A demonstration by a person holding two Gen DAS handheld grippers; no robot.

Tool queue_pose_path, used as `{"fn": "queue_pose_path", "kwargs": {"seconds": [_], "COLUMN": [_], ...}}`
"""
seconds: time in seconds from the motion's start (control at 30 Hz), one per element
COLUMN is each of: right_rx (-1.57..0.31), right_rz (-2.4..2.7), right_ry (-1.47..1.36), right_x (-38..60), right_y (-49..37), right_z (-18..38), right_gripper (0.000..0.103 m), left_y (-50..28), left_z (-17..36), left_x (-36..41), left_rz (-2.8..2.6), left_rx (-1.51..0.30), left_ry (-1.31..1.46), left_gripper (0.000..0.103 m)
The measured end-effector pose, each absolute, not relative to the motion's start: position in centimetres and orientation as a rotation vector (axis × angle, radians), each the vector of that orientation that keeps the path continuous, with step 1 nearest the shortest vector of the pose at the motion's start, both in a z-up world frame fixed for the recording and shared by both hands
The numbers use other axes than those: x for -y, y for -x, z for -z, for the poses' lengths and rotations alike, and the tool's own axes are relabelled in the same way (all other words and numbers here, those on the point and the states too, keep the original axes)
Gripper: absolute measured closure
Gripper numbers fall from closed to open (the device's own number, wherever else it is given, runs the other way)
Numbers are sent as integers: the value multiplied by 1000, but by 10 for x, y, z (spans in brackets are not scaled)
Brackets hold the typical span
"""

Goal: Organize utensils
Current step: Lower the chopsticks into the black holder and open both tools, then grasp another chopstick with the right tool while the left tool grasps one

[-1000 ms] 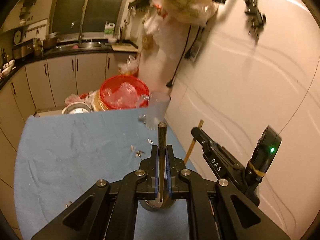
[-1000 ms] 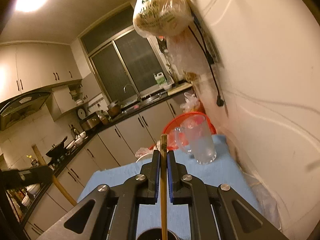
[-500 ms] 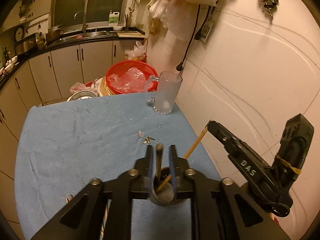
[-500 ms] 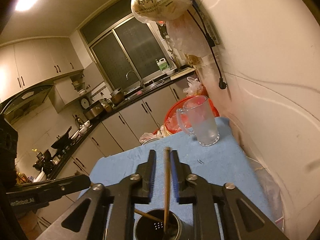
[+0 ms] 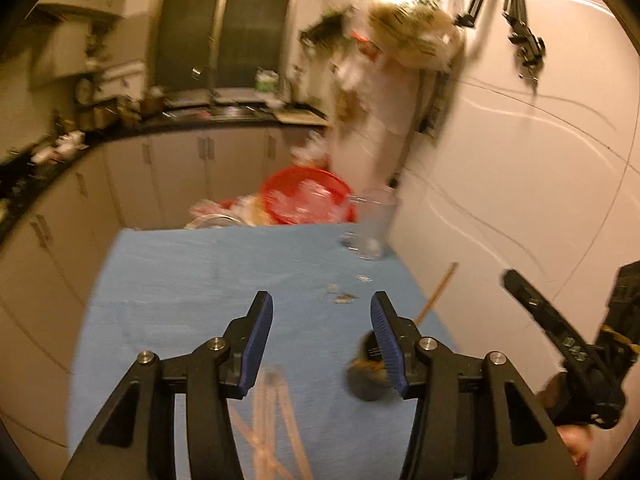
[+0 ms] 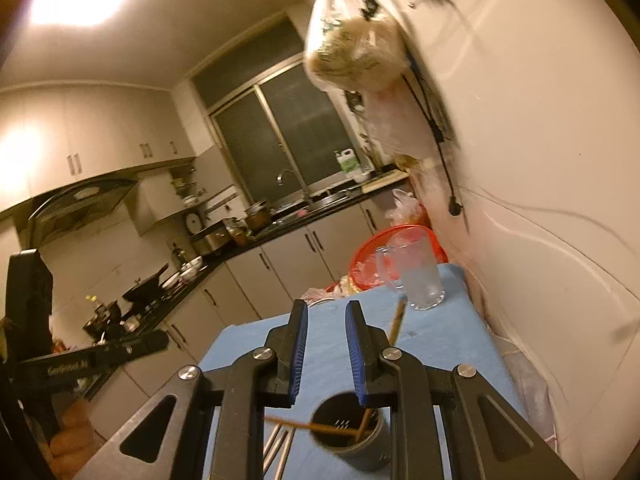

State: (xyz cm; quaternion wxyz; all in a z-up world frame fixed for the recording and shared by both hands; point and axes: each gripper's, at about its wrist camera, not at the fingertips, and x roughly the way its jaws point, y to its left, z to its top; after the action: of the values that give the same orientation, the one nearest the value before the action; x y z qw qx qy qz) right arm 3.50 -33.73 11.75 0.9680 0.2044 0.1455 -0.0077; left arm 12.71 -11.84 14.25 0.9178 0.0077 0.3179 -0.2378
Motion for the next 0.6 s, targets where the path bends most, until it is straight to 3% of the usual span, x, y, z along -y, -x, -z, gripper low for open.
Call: {"fn": "queue_pose_path", "kwargs": {"seconds": [0.17,0.6], "right_rx": [-368,-766], "right_rz": [-105,-310], "right_ry": [-369,-233], "right_x": [294,184], "right_y": [-19,-59], "right_z": [-99,-4], "right_gripper": [81,81], "left_y": [-115,-129], "left_z": [-115,40], "left_x": [62,-34], "left_rz": [402,123], "left_rx": [-699,-1039], "left_ry": [13,65], "left_gripper": [43,42]}}
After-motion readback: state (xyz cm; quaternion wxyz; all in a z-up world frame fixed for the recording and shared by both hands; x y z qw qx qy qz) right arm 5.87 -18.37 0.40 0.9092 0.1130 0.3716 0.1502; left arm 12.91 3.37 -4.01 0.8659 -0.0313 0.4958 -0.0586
